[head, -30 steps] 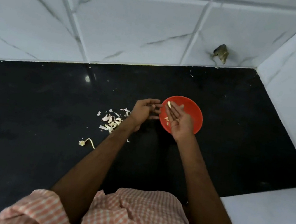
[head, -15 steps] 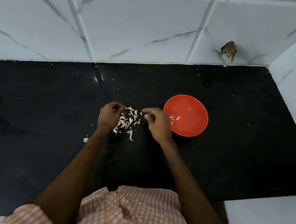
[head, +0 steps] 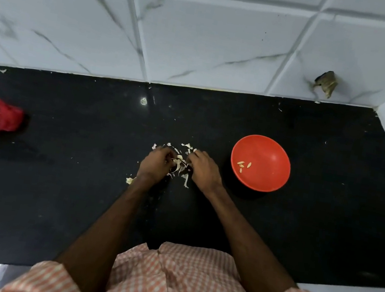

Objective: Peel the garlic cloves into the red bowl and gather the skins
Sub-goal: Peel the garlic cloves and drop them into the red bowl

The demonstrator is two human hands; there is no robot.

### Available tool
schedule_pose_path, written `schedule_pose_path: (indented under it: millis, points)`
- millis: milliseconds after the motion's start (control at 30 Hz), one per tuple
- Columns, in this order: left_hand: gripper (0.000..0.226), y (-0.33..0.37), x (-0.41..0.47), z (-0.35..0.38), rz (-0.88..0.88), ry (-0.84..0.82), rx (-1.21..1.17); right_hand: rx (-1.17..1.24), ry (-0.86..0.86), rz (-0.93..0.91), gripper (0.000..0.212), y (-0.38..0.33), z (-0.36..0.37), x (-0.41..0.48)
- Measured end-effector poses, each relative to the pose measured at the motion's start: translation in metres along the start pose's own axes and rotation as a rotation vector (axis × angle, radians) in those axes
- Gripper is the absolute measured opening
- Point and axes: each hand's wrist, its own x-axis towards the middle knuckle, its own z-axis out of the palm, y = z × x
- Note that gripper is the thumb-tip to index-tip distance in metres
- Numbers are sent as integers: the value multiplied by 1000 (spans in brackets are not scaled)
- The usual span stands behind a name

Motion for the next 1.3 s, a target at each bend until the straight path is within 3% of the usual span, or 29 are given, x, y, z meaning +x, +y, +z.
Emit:
schedule_pose_path:
  millis: [200,567,667,767,967,1300]
  points:
    - [14,11,3,-7,49,156,-34,256,150,157,16,10,6,-5]
    - [11,19,3,5,99,32,20,129,58,173,30,8,2,-9]
    - [9,18,3,4,79,33,-7,170,85,201,45,10,1,-9]
    - [9,18,4,2,73,40,-21,261,179,257,43,14,4,-11]
    - [15,24,5,4,113,-74,-27,266,280,169,36,9,-2,-13]
    - [14,31,7,2,176,-117,-54,162,259,52,19,6,-10,-8]
